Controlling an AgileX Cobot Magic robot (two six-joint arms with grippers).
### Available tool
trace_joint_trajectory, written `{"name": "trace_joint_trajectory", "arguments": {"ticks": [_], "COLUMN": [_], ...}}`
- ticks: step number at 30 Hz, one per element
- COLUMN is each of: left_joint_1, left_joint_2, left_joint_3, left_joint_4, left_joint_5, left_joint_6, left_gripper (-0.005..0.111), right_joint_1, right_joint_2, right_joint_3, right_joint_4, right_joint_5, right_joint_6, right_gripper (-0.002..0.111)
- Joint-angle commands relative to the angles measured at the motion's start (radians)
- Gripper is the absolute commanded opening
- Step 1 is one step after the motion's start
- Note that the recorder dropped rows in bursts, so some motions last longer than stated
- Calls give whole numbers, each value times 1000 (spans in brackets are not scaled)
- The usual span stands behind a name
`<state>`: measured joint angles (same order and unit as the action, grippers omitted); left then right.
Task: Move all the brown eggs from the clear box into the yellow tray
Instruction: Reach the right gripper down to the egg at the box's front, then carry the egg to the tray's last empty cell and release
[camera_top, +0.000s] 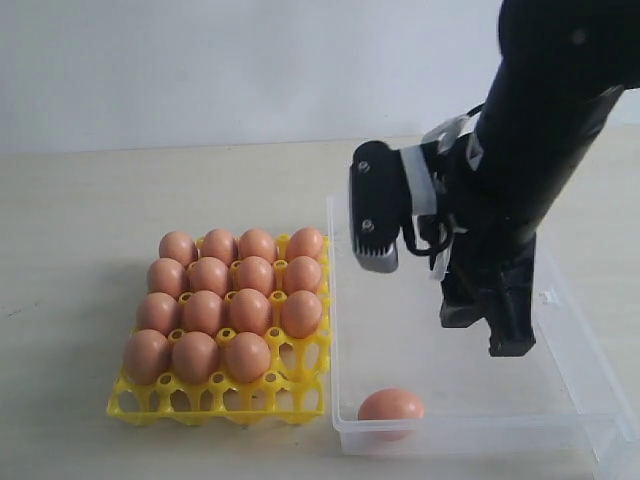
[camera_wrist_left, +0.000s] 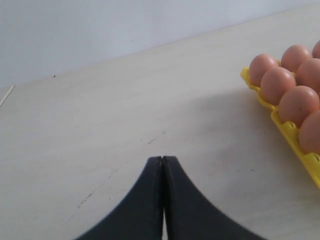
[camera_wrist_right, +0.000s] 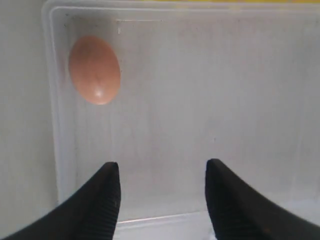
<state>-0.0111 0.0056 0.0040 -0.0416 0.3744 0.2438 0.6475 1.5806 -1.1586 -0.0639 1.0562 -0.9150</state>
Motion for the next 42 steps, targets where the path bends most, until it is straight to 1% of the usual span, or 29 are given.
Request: {"name": "trace_joint_trajectory", "arguments": {"ticks": [1, 4, 9, 10, 15, 18, 35, 37, 39, 40, 42], "left_joint_1": [-1, -1, -1, -1, -1, -1, -1, -1, -1, -1, -1], "left_joint_2": [-6, -6, -6, -6, -6, -6, -6, -6, -6, -6, -6], "left_joint_3": [-4, -4, -4, -4, -4, -4, -4, -4, -4, -4, -4], "left_joint_4": [-8, -8, -8, -8, -8, -8, -8, -8, -8, -8, -8], "left_joint_5": [-11, -11, -11, -11, -11, -11, -11, -11, -11, -11, -11], "left_joint_6": [-7, -7, -7, -7, -7, -7, -7, -7, -7, -7, -7], "left_gripper": [0, 0, 0, 0, 0, 0, 0, 0, 0, 0, 0], "right_joint_1": [5, 22, 45, 45, 45, 45, 45, 45, 45, 45, 45], "right_joint_2": [99, 148, 201, 209, 249, 263, 367, 377, 386, 388, 387], "right_joint_3": [-5, -5, -5, -5, -5, -5, -5, -5, -5, -5, -5], "right_joint_4": [-17, 52, 200, 220, 250, 246, 215, 206, 197, 189, 171], "right_joint_5": [-100, -121, -161, -161, -131, -131, -130, -130, -130, -130, -130], "right_joint_6": [-132, -132, -132, -132, -139, -165, -165, -165, -165, -165, -165], "right_gripper": [50, 51, 65, 66, 65, 65, 64, 61, 52, 44, 23]}}
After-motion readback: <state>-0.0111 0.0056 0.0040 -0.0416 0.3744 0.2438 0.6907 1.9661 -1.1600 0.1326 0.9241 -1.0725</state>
